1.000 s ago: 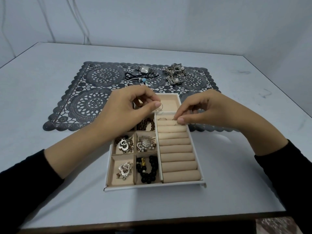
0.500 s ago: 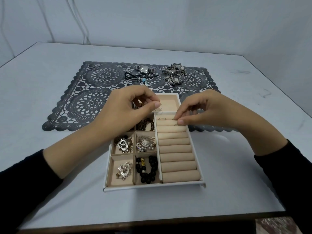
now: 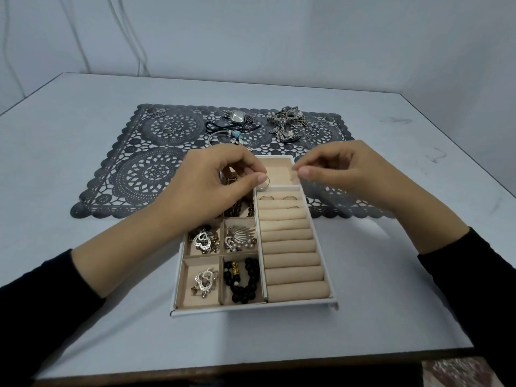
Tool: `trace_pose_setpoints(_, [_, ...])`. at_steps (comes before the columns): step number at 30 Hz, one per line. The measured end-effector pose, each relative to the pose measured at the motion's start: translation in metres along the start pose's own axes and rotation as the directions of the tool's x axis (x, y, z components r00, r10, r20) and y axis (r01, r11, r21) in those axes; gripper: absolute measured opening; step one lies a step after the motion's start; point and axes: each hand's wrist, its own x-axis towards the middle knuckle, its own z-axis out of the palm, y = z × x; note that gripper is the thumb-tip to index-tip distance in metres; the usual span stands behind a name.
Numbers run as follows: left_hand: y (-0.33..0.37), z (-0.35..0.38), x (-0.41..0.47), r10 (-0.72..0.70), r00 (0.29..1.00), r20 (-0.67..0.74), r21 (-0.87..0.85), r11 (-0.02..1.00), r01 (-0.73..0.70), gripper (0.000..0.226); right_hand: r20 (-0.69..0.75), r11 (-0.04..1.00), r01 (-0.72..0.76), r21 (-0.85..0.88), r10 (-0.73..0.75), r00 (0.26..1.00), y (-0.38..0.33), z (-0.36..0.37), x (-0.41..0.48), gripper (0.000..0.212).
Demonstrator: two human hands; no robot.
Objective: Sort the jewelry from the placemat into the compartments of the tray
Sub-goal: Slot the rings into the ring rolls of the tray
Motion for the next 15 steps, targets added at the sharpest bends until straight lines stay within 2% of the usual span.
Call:
trace_pose_setpoints(4, [0.003, 0.0, -0.001, 0.033, 0.999, 0.023, -0.005, 0.999, -0.033, 0.004, -0.315, 0.978, -0.054, -0.204, -0.013, 0.949, 0.025, -0.002, 0.008, 0.014])
trace_pose_setpoints(6, [0.004, 0.001, -0.001, 0.041, 0.998, 0.046, 0.0, 0.999, -0.041, 0.005, -0.39, 0.943, -0.102, -0.315, -0.031, 0.921, 0.033, 0.0, 0.009, 0.019])
trace_pose_setpoints(10, [0.003, 0.001, -0.001, 0.062, 0.992, 0.109, 0.034, 0.997, -0.066, 0.006, -0.347, 0.825, -0.186, -0.533, -0.012, 0.938, 0.041, 0.003, 0.01, 0.039])
trace_pose_setpoints(15, [0.002, 0.001, -0.002, 0.111, 0.981, 0.161, 0.064, 0.99, -0.123, 0.006, -0.245, 0.779, -0.183, -0.6, 0.039, 0.969, 0.043, 0.007, 0.01, 0.043])
